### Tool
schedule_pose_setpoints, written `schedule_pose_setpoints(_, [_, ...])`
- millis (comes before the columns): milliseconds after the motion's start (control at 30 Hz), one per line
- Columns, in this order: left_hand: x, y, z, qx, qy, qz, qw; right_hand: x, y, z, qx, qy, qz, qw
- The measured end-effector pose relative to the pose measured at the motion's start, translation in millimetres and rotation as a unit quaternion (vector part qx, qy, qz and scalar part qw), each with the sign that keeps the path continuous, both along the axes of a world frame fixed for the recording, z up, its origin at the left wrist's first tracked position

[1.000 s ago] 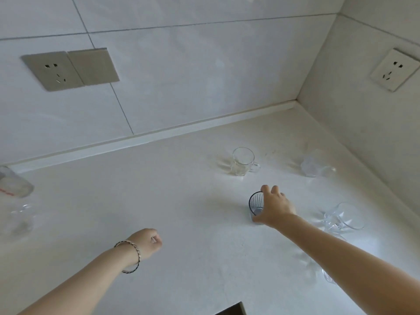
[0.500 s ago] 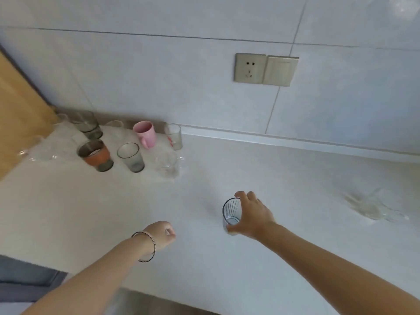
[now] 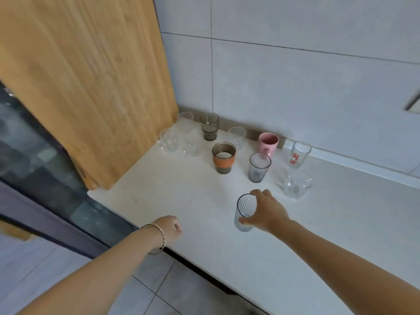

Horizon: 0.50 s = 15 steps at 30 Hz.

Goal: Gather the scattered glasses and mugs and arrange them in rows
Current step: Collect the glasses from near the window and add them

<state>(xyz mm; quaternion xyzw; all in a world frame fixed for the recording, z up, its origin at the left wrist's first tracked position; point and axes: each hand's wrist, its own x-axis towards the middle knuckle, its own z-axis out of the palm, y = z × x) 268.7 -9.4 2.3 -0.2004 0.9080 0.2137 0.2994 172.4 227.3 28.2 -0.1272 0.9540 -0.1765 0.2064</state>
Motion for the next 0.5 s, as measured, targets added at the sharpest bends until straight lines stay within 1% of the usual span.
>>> schedule_pose_setpoints(200, [-27.4,-81.3,-8.2,-0.005,-0.002,0.025,1.000,-27.3,-91.1,-10.1,-0.033,0.004,0.015,0.999])
schedule_pose_setpoints(500, [-87.5,-186.9,-21.8,-0.006,-0.025,0.067,0.997,-103.3,-255.8,-32.1,-0.068,-0.019,0.067,0.995])
